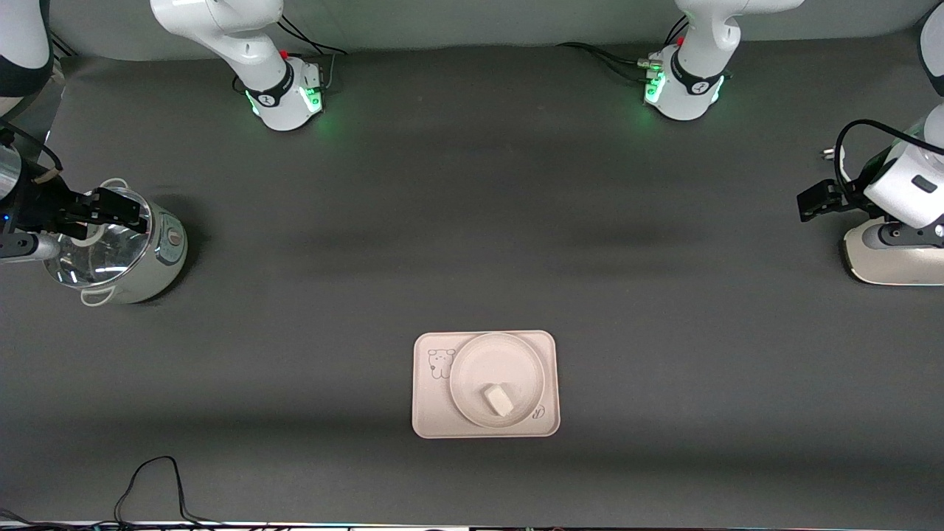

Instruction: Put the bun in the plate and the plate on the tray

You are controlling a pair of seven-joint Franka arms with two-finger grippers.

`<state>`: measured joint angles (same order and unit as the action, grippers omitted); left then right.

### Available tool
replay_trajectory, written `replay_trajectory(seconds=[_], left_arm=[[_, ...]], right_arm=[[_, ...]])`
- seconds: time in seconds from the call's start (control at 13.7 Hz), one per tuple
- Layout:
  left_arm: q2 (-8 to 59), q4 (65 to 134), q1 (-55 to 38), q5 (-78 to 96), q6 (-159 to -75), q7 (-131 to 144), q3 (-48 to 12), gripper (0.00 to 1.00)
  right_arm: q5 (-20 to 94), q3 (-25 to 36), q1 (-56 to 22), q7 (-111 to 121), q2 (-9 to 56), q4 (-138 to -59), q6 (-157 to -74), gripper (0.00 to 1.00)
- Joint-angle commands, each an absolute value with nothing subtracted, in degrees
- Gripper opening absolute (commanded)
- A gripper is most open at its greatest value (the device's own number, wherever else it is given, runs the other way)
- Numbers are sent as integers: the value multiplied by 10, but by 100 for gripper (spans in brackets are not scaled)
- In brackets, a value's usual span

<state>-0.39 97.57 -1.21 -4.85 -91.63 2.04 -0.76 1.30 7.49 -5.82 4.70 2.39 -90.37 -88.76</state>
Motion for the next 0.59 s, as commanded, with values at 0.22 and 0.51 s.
replay_trajectory(seconds=[0.22, 0.51], left_arm=[[2, 962, -15, -55, -909, 28, -7, 100], [2, 962, -15, -55, -909, 28, -7, 100]], right_arm=[[-4, 87, -64, 45, 1, -922, -880, 100], [-4, 87, -64, 45, 1, -922, -879, 100]])
